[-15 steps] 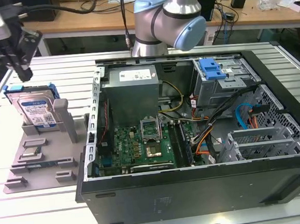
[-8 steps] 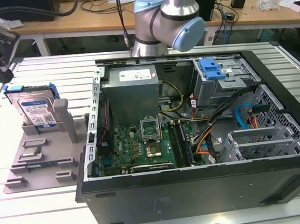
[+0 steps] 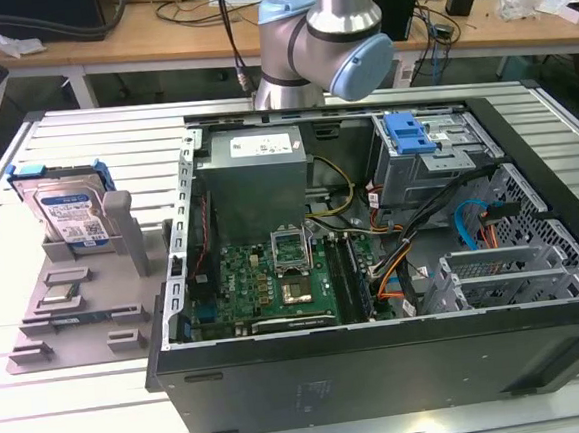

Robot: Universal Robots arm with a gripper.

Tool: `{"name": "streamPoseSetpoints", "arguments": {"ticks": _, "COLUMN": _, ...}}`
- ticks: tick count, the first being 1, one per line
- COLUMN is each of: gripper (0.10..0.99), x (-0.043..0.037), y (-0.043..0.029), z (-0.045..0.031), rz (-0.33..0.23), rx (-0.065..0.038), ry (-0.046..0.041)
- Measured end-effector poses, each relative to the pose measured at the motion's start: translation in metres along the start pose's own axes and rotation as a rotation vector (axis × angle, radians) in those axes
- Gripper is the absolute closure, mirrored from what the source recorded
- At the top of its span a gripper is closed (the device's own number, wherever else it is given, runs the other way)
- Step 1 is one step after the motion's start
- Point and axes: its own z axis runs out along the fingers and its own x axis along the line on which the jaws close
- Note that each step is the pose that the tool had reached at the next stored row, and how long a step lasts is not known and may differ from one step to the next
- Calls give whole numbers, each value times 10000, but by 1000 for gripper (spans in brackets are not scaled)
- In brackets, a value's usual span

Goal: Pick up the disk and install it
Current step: 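Reach for the disk, then pick up the disk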

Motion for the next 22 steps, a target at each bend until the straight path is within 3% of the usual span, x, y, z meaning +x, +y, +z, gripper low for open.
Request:
{"name": "streamPoseSetpoints", "arguments": {"ticks": 14, "gripper": 980, "x": 6, "y": 0, "z": 0, "rz": -6, "rx": 0, "ry": 0}}
{"name": "streamPoseSetpoints", "arguments": {"ticks": 22, "gripper": 980, "x": 6, "y": 0, "z": 0, "rz": -1952, "rx": -51, "ry": 89}}
